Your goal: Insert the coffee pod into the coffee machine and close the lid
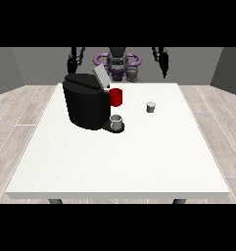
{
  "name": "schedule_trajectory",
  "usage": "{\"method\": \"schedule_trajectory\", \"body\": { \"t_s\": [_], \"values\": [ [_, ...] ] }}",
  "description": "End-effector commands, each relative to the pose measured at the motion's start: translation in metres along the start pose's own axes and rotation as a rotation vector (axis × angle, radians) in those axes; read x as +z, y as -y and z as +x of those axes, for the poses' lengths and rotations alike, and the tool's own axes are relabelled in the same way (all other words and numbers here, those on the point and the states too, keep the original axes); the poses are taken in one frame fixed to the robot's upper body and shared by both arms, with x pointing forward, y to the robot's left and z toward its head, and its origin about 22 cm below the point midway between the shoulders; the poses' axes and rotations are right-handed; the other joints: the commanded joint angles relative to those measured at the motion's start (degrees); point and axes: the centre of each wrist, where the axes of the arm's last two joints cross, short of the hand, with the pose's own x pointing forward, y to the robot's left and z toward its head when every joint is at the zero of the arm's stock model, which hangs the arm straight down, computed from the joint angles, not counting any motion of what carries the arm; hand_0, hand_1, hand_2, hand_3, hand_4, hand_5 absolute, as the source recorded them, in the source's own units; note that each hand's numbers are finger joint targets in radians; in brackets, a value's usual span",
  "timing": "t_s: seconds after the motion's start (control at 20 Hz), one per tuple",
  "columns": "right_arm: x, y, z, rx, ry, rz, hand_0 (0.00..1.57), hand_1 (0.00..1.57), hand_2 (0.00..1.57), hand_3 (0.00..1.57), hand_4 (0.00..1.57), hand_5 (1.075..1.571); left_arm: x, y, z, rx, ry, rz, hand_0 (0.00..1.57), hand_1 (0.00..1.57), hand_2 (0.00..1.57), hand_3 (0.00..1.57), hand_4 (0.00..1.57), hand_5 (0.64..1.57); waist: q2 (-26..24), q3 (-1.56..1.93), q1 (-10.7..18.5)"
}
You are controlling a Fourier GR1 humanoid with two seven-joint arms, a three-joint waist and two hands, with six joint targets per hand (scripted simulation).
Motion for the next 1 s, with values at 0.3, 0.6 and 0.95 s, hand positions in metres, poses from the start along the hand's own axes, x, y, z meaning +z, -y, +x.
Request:
{"method": "schedule_trajectory", "body": {
  "t_s": [0.3,0.6,0.95],
  "values": [
    [-0.007,0.01,0.001,-0.058,0.055,-0.12,0.0,0.0,0.0,0.0,0.13,1.571,-0.008,-0.028,0.008,-0.153,0.118,-0.085,0.0,0.0,0.0,0.0,0.0,1.571,-2.13,-1.61,-2.9],
    [-0.017,-0.007,0.02,-0.074,0.169,-0.03,0.0,0.0,0.0,0.0,0.22,1.571,-0.051,-0.051,0.014,-0.2,0.078,-0.014,0.0,0.0,0.0,0.0,0.0,1.571,3.94,-1.65,-8.64],
    [-0.014,-0.051,0.031,-0.08,0.219,0.023,0.0,0.0,0.0,0.0,0.13,1.571,-0.079,-0.077,0.01,-0.276,-0.007,-0.03,0.0,0.0,0.0,0.0,0.0,1.571,7.59,-1.67,-10.74]
  ]
}}
